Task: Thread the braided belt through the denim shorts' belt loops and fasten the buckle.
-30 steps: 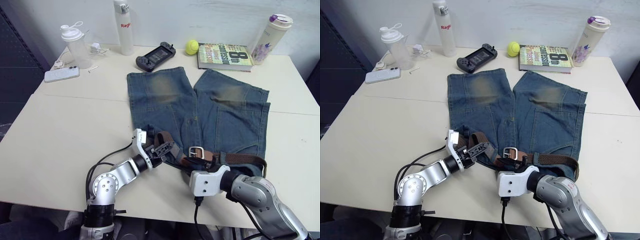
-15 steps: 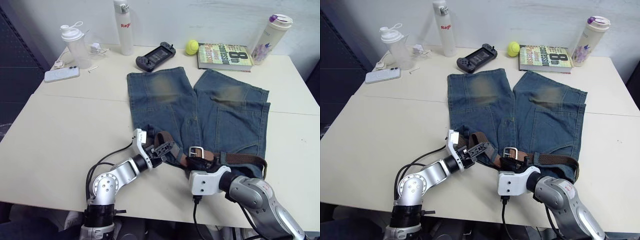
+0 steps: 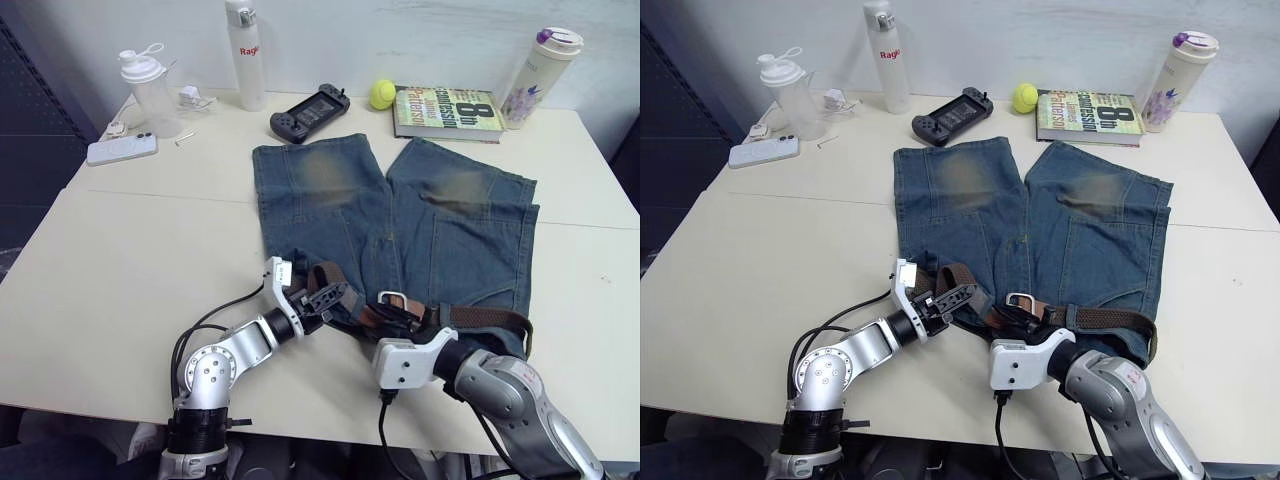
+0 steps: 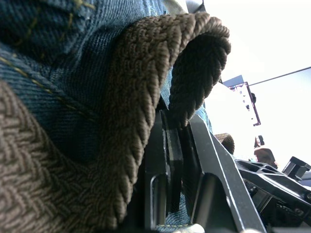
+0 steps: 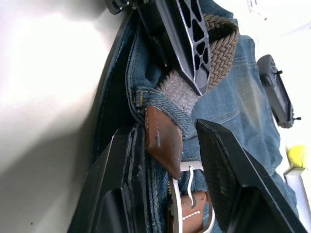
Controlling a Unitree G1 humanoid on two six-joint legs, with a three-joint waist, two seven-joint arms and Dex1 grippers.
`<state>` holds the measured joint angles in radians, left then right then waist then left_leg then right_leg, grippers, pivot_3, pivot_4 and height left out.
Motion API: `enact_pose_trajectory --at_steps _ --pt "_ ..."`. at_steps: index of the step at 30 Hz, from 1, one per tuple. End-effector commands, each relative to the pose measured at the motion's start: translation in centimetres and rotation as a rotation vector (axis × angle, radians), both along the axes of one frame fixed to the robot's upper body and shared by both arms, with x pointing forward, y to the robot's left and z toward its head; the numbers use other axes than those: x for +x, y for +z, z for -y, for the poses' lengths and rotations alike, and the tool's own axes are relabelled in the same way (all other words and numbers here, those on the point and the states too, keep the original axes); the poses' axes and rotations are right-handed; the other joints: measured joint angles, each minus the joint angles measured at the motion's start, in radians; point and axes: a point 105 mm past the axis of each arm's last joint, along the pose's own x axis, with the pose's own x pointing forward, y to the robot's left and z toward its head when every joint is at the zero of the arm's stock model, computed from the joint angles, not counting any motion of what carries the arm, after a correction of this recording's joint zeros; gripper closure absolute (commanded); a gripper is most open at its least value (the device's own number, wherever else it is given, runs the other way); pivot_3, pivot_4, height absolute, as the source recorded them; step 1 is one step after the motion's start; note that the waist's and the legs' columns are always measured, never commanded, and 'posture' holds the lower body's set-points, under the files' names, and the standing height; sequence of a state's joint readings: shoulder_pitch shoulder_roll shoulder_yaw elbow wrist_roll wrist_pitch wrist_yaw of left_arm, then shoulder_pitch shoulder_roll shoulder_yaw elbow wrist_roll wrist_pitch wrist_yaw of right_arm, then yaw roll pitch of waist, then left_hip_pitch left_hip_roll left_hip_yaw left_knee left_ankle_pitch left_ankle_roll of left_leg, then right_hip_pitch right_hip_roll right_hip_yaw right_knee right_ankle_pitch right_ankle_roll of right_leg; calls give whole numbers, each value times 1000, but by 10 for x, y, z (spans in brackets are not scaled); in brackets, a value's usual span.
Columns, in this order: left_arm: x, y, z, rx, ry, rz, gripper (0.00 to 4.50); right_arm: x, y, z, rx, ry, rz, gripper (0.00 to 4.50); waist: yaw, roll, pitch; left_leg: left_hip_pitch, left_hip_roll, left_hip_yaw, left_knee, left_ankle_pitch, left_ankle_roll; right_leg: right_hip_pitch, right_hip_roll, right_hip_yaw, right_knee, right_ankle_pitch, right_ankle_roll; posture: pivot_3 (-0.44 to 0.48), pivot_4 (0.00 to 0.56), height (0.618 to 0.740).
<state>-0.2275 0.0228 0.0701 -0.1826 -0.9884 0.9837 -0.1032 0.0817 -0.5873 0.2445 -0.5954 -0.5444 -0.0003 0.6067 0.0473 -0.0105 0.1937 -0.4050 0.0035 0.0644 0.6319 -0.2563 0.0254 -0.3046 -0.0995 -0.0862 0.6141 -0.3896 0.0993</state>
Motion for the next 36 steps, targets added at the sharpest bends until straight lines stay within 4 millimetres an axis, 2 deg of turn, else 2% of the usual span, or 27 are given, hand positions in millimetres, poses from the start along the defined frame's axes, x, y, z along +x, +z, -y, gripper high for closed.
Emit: enact_pose_trajectory --at_steps 1,16,32,35,36 --pt "-10 -7 12 5 -72 -33 4500 -3 19 -1 29 19 73 2692 0 0 0 0 0 0 0 0 0 0 0 0 0 0 0 0 150 740" --pt "-10 -9 12 10 -72 -38 4500 -11 19 1 25 31 52 2692 1 0 0 0 0 0 0 0 0 0 0 0 2 0 0 0 150 740" --pt "-9 -7 12 10 -77 -35 4500 -5 11 8 3 -8 38 2692 1 0 0 0 0 0 0 0 0 0 0 0 4 0 0 0 150 740" --pt "-9 -7 12 10 -76 -35 4500 -5 11 8 3 -10 37 3471 1 0 0 0 0 0 0 0 0 0 0 0 4 0 0 0 150 740" --pt "-9 -7 12 9 -76 -35 4500 -5 12 8 4 -10 38 3894 1 0 0 0 0 0 0 0 0 0 0 0 4 0 0 0 150 740"
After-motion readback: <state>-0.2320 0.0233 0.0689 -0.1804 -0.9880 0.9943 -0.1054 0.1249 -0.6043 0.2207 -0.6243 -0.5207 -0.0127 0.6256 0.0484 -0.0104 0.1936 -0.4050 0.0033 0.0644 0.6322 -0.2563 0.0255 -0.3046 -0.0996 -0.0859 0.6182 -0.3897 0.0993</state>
